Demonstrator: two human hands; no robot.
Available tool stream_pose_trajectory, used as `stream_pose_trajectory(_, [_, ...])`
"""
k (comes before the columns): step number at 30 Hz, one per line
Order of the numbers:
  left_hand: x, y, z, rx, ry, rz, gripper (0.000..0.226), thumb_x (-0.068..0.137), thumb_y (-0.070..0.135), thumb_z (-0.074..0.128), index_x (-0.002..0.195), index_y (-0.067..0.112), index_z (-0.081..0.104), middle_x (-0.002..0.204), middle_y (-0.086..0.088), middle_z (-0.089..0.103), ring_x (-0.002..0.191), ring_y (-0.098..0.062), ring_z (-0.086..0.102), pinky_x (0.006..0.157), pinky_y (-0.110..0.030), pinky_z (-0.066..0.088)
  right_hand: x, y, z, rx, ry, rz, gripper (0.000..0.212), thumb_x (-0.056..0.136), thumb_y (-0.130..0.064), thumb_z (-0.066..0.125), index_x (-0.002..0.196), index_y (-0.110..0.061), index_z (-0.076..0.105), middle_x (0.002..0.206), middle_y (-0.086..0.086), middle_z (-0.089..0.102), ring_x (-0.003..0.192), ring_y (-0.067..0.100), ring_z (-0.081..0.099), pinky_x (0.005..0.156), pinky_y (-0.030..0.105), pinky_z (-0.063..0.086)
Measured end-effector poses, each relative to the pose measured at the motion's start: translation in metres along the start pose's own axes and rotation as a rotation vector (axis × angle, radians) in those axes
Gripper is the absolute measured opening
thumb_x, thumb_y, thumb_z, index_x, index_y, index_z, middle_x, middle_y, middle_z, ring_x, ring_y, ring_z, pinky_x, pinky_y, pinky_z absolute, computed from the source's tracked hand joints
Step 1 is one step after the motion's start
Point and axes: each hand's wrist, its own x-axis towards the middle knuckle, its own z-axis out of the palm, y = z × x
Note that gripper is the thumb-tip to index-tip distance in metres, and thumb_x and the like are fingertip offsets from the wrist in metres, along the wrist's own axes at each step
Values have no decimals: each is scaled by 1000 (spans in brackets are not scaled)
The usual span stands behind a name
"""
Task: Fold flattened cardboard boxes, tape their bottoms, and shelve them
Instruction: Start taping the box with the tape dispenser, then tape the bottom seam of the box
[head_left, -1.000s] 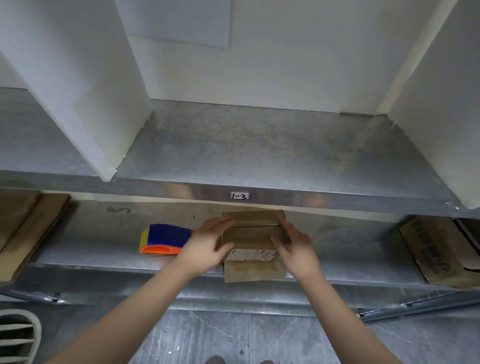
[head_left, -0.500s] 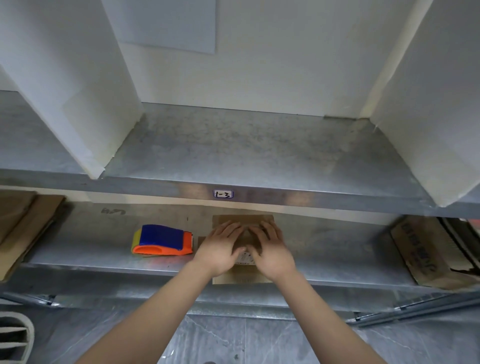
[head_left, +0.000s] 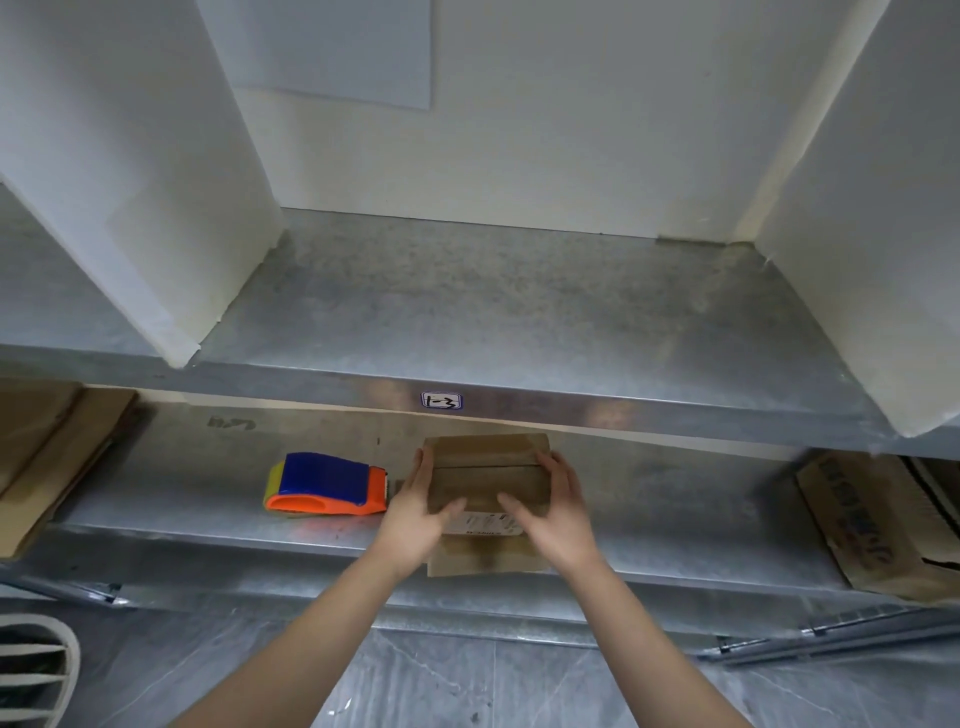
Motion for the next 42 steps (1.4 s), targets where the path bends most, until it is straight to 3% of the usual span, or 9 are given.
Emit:
stream_pose_trajectory(2, [-4, -3, 3, -78, -18, 29, 86, 89, 44, 63, 154, 33, 7, 156, 13, 13, 140, -7, 24, 116, -29, 25, 5, 2, 4, -39, 26, -7, 111, 56, -84, 54, 144, -19, 34, 152, 1, 30, 138, 19, 32, 111, 30, 31])
stream_pose_trajectory(8, [7, -3, -11, -39, 168, 90, 21, 93, 24, 61, 109, 37, 61, 129, 5, 46, 122, -13, 47, 91, -8, 32, 20, 17, -22, -52, -93, -126, 60, 83, -43, 73, 137, -36, 46, 153, -6, 27, 139, 17, 33, 105, 23, 31])
stream_pose_trajectory(16, [11, -9, -22, 66, -209, 85, 71, 78, 56, 69, 138, 49, 33, 143, 16, 16, 132, -8, 26, 106, -22, 29, 23, 4, -16, -312, -177, -133, 42, 102, -40, 39, 141, -54, 33, 161, -11, -6, 147, 21, -1, 116, 40, 28])
stream_pose_trajectory(22, [-20, -19, 7, 186, 120, 183, 82, 68, 45, 82, 136, 46, 36, 134, 1, 33, 126, -16, 38, 109, -30, 33, -6, -8, 5, -308, 213, -214, 40, 92, -16, 51, 130, -27, 56, 143, 8, 38, 128, 35, 38, 91, 42, 51])
stream_pose_trajectory(25, [-34, -13, 30, 147, 254, 149, 77, 69, 39, 83, 133, 31, 41, 132, 1, 30, 126, -17, 35, 107, -32, 33, -27, -5, 16, -192, 137, -200, 45, 90, -43, 50, 130, -24, 56, 137, 6, 42, 124, 27, 41, 107, 36, 37])
stream_pose_trajectory(29, [-37, -18, 32, 219, 186, 204, 66, 80, 35, 74, 136, 30, 38, 143, 3, 25, 131, -22, 37, 110, -39, 37, -32, 3, 14, -62, -84, -191, 65, 89, -47, 60, 145, -25, 38, 147, 1, 37, 136, 16, 38, 108, 17, 25])
stream_pose_trajectory(33, [-26, -11, 14, 360, 114, 188, 64, 88, 41, 64, 143, 34, 33, 149, 3, 26, 113, -24, 56, 101, -32, 45, -14, -4, 7, -161, -192, -181, 83, 84, -59, 61, 151, -23, 29, 154, 2, 30, 140, 19, 34, 110, 22, 27])
stream_pose_trajectory(36, [-22, -8, 5, 553, 72, 187, 72, 88, 51, 59, 148, 38, 23, 155, 2, 21, 138, -25, 32, 113, -39, 27, -7, -10, 6, -273, -189, -183, 105, 68, -92, 32, 150, -27, 27, 154, 1, 32, 137, 23, 37, 109, 34, 38])
stream_pose_trajectory(42, [-38, -11, -39, 779, 73, 308, 65, 92, 55, 46, 148, 29, 27, 154, 3, 30, 145, -20, 20, 118, -35, 9, -33, -27, -1, -601, 48, -334, 57, 90, -61, 35, 139, -34, 43, 141, -3, 47, 129, 23, 43, 94, 40, 49])
